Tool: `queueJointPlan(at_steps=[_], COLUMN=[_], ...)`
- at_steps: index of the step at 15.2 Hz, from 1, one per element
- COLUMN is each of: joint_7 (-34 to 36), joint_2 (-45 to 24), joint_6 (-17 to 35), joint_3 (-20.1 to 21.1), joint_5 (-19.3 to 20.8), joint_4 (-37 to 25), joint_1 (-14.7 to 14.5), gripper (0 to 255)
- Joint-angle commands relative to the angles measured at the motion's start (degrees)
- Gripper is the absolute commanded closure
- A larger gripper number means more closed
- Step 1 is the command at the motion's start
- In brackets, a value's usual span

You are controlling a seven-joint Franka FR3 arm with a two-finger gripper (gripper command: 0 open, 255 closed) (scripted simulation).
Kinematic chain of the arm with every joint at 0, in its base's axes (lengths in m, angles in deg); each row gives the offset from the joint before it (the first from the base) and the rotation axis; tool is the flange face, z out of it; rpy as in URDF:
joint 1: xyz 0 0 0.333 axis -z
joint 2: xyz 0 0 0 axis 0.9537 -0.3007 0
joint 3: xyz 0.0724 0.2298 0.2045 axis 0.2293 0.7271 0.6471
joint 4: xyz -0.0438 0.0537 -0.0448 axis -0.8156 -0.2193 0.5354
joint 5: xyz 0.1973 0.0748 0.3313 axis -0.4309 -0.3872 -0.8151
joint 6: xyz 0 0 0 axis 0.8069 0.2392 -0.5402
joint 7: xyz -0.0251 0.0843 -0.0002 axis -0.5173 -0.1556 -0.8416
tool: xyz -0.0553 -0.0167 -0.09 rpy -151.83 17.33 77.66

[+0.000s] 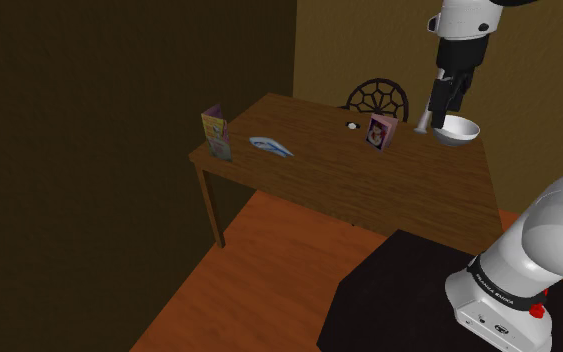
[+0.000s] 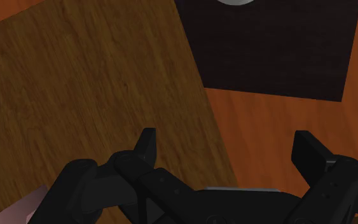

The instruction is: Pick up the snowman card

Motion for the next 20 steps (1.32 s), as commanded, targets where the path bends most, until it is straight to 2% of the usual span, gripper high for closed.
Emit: queueJointPlan(at_steps=[1,11,20], joint_7=[0.0,-8.91,-16.82], joint_2=[0.0,-15.52,-33.16], joint_6=[0.0,13.65,23.38], joint_3=[0.0,-8.27,-14.25], joint_5=[0.0,6.02,7.06], joint_4=[0.0,-2.48,-11.13], joint_1=[0.0,3.19,5.39], gripper=[0,0,0])
